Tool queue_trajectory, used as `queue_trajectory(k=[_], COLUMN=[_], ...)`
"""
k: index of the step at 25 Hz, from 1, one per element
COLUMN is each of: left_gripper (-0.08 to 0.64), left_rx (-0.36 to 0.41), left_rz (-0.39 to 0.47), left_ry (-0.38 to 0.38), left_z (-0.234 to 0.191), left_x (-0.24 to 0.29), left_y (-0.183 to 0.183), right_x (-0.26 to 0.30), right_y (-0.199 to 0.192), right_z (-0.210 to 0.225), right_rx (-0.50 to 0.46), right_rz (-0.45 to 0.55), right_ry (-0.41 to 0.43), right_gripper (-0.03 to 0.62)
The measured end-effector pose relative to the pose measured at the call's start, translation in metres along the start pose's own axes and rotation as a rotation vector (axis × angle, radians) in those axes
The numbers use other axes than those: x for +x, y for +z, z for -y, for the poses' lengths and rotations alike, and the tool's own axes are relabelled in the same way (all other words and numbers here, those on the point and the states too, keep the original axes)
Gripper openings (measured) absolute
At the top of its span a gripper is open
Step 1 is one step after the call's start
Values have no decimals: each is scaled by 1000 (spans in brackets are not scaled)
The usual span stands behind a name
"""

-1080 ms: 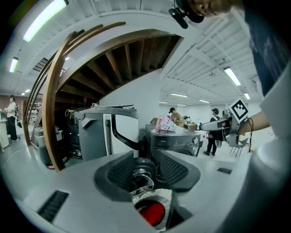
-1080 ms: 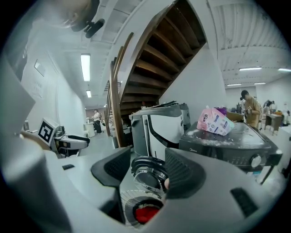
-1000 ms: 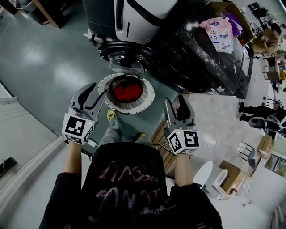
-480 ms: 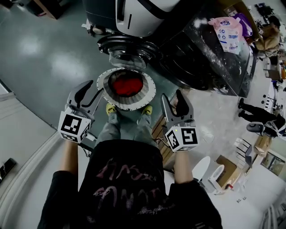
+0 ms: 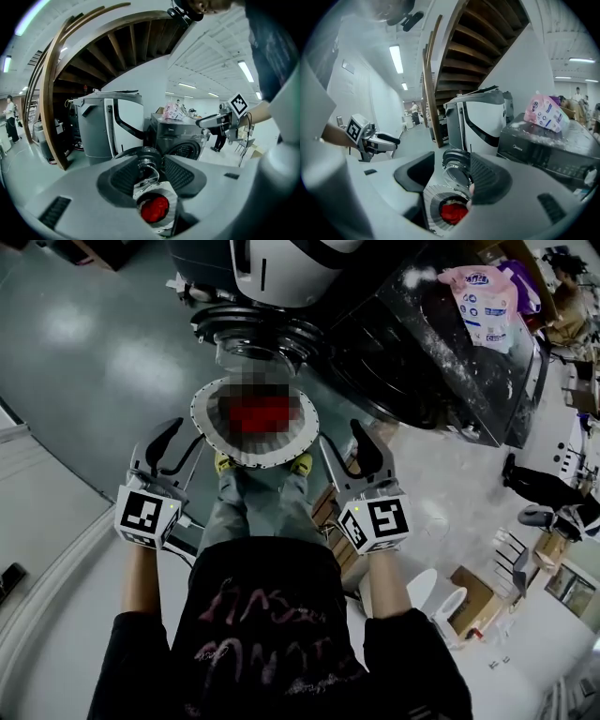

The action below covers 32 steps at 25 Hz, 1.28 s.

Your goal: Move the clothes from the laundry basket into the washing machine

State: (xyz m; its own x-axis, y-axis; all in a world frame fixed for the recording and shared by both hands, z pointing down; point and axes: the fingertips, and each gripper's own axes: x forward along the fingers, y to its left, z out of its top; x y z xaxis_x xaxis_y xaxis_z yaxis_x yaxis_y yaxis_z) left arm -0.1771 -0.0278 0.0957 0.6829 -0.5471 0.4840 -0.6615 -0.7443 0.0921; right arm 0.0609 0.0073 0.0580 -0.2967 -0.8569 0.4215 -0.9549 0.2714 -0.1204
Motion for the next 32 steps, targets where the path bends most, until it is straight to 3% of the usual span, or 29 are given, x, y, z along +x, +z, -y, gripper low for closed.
queue_trajectory(k=[4, 9, 15, 21, 25, 32], left_gripper=[190, 190, 193, 195, 198, 199], left_rx=[3, 93, 80, 170, 254, 266], left_rz=[-11, -62, -98, -193, -262, -318], left_ry=[-23, -49, -74, -98, -123, -141], left_z=[7, 16, 20, 22, 24, 19], left_x=[12, 24, 42, 64, 71, 90], left_y=[-7, -19, -41, -74, -100, -142], right_x=[6, 15, 29, 44, 54, 77], right_y=[-13, -34, -60, -102, -126, -171], right_z=[4, 6, 14, 16, 20, 21], right_rx=[-8, -18, -25, -95, -72, -108], right_rz=[-14, -52, -106, -197, -233, -305], right_ry=[33, 68, 92, 136, 142, 173], right_gripper=[241, 242, 241, 241, 241, 241])
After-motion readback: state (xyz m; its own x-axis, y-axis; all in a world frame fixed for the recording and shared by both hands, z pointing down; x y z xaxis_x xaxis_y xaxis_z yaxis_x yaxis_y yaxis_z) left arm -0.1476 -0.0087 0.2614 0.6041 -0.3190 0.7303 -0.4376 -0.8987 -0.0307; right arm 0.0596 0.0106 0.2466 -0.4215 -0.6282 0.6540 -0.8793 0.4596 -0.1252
